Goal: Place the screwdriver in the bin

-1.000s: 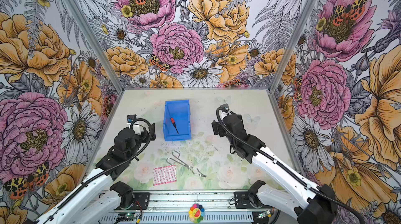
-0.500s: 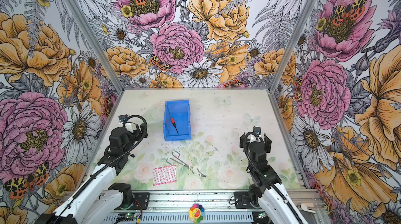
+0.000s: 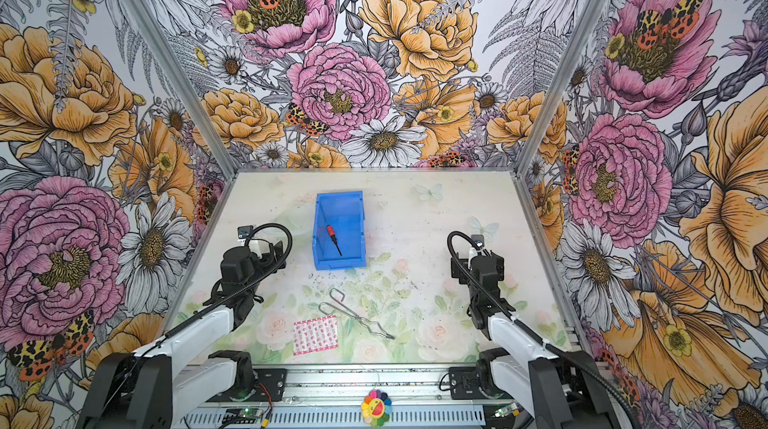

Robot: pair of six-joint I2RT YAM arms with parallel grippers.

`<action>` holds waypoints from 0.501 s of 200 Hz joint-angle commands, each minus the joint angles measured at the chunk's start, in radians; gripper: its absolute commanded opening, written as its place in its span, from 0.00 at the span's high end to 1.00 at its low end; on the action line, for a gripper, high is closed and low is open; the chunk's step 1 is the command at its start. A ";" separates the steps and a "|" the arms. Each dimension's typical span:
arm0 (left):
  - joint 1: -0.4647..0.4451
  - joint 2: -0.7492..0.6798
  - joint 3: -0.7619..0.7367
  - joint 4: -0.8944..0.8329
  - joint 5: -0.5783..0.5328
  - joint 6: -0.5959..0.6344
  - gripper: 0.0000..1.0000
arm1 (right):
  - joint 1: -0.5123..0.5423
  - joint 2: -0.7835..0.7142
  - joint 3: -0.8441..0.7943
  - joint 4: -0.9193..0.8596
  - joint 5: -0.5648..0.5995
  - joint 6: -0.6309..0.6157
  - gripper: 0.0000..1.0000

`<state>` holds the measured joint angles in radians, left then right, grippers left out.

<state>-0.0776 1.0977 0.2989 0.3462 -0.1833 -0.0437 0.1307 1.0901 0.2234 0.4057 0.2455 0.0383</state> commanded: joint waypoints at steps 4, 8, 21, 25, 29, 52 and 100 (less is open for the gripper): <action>0.029 0.052 0.020 0.169 0.048 0.025 0.01 | -0.047 0.083 0.054 0.227 -0.089 0.001 0.01; 0.035 0.061 0.022 0.181 0.050 0.024 0.01 | -0.054 0.094 0.054 0.247 -0.087 0.009 0.00; 0.057 0.091 0.024 0.223 0.060 0.014 0.02 | -0.077 0.125 0.056 0.294 -0.075 0.030 0.01; 0.065 0.099 0.025 0.237 0.065 0.009 0.01 | -0.082 0.134 0.057 0.307 -0.072 0.034 0.00; 0.072 0.109 0.025 0.250 0.069 0.005 0.01 | -0.087 0.142 0.058 0.317 -0.069 0.037 0.01; 0.106 0.165 0.044 0.299 0.100 -0.010 0.01 | -0.094 0.186 0.065 0.376 -0.069 0.033 0.00; 0.144 0.316 0.129 0.361 0.164 0.000 0.01 | -0.119 0.366 0.082 0.553 -0.042 0.044 0.01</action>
<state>0.0483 1.3571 0.3832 0.6113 -0.0830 -0.0452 0.0257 1.3701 0.2817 0.8032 0.1932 0.0624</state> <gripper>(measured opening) 0.986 0.995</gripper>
